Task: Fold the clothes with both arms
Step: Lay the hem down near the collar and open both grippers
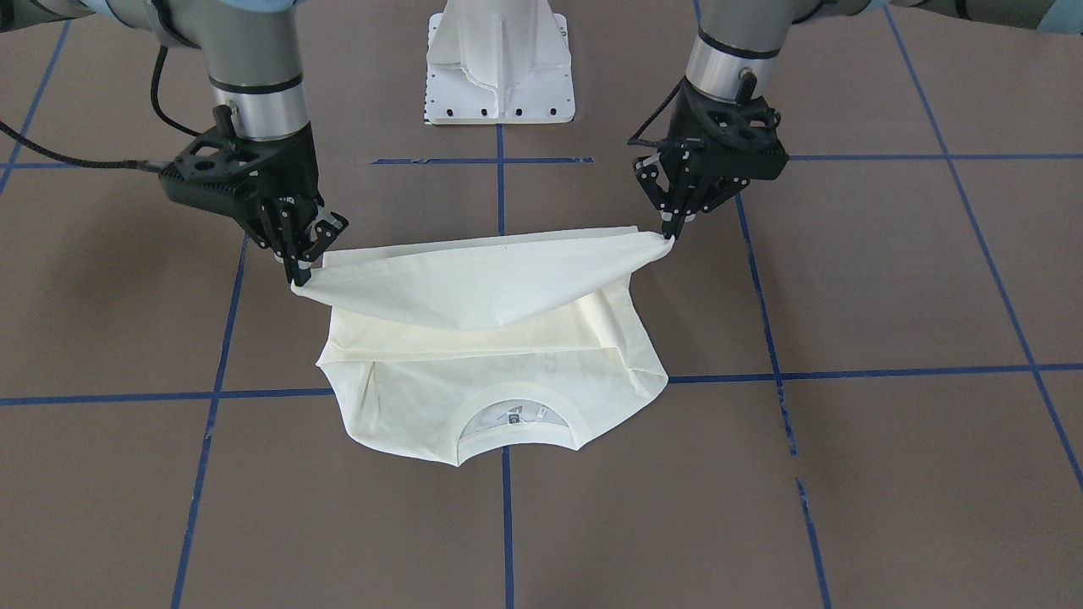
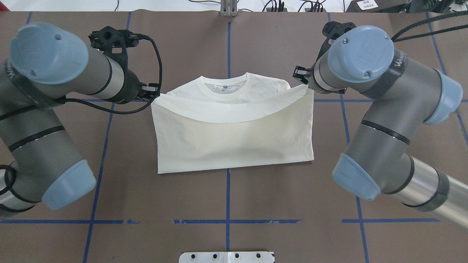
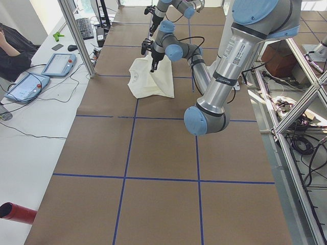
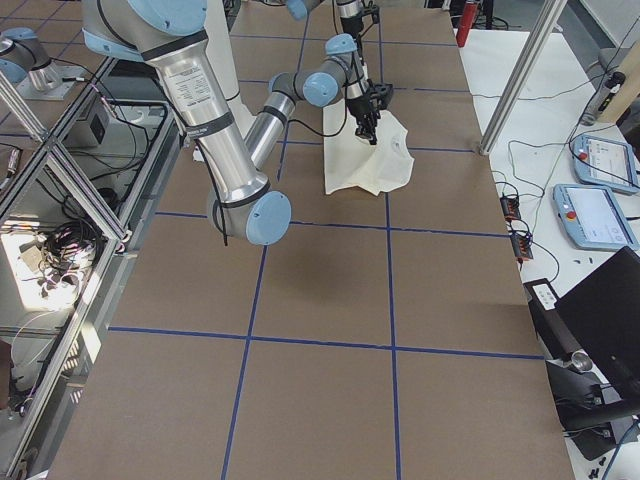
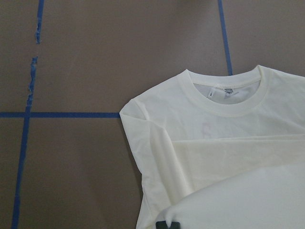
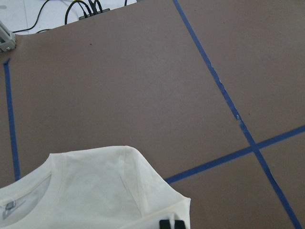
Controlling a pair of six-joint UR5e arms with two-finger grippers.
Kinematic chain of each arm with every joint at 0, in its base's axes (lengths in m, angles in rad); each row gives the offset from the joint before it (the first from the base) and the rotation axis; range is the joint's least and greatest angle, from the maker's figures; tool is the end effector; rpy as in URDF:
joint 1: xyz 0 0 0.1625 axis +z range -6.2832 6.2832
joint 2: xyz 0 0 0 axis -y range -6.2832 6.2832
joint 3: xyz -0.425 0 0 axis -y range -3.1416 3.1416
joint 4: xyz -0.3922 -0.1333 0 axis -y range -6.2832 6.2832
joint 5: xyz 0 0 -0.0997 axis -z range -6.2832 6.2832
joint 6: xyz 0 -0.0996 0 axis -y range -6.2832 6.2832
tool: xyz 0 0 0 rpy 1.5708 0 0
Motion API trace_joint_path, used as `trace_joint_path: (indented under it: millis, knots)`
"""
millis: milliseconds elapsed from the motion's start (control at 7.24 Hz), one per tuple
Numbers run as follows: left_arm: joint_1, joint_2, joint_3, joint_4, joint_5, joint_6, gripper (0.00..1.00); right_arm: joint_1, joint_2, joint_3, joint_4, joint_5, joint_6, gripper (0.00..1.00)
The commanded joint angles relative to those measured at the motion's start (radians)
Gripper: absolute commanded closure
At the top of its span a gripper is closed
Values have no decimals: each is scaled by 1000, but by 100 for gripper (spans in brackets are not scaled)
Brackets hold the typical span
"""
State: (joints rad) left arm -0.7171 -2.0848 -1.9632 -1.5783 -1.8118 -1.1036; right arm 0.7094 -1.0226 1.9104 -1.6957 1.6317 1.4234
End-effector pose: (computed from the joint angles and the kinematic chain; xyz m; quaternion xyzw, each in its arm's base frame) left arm 0.3714 -0.4692 0.2039 0.1550 0.4237 -0.0584 0.8906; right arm -0.3798 -0.4937 0.2240 0.1289 -0.3502 0.2464 0.8945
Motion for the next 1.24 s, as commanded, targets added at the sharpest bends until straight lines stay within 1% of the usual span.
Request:
trace_joint_path:
  millis: [0,138,276,414,691,1105]
  knots:
    - [-30,-46,271,-211,12,25,100,34,112,-315,184,-3,-40,100]
    - [-31,-66,376,-300,46,37,100,35,181,-476,276,-7,-41,100]
    - [-31,-69,447,-368,48,37,100,35,188,-585,378,-9,-46,100]
    - [-31,-83,499,-390,51,39,100,36,187,-625,411,-10,-56,100]
    - [-28,-93,538,-391,60,63,100,35,174,-626,415,-10,-75,100]
    - [-25,-93,538,-396,58,64,100,38,173,-626,418,-10,-95,100]
